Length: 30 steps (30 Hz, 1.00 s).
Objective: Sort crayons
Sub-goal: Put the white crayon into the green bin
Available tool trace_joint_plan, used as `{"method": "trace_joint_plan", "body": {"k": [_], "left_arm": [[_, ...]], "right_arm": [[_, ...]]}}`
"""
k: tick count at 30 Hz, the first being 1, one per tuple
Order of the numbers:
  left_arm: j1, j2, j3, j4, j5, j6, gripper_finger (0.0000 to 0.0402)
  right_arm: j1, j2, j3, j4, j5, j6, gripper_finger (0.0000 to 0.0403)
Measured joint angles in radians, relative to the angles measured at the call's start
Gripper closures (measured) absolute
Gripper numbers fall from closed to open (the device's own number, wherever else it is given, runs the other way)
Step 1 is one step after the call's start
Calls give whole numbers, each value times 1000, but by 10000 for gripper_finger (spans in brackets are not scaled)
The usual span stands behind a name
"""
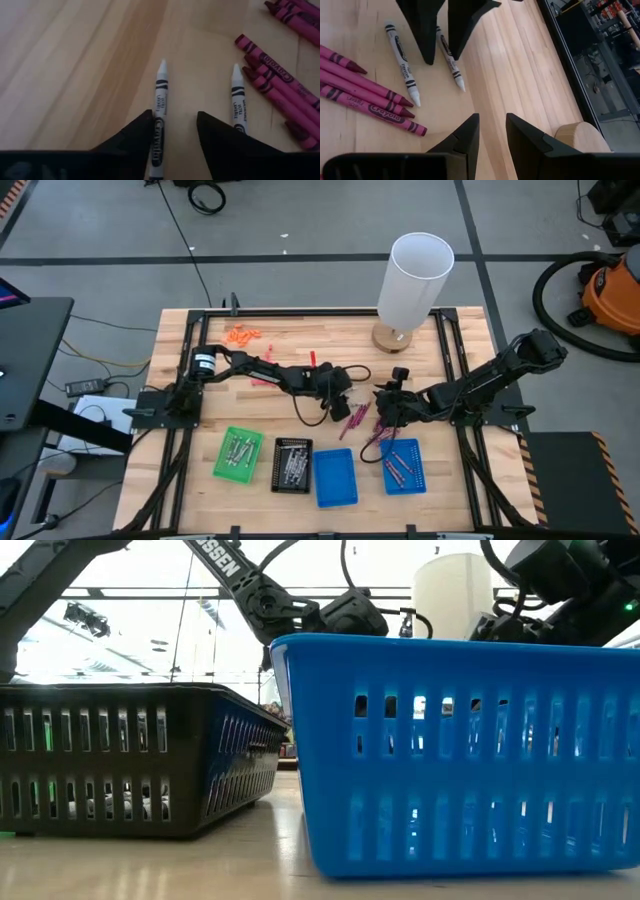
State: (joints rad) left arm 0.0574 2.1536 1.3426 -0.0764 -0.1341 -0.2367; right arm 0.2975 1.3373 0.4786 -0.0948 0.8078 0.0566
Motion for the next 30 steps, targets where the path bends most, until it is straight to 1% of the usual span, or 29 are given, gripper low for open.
{"method": "trace_joint_plan", "body": {"k": [8,11,14,18,21,25,30], "left_arm": [[0,1,-2,-23,3,8,353],[-1,-11,-2,-38,7,8,386],[-11,-33,-7,-77,-6,17,388],[-34,-70,-11,-148,-71,53,380],[-48,-96,-13,-209,-83,67,380],[-83,-147,-12,-319,-149,47,379],[-141,-237,-11,-508,-245,-12,379]], "right_arm": [[9,0,0,6,0,-8,298],[9,0,0,6,0,-8,298],[9,0,0,5,0,-6,298],[9,0,0,6,0,-1,298],[9,0,0,7,0,0,298],[9,0,0,12,0,4,298],[11,0,0,23,5,3,298]]}}
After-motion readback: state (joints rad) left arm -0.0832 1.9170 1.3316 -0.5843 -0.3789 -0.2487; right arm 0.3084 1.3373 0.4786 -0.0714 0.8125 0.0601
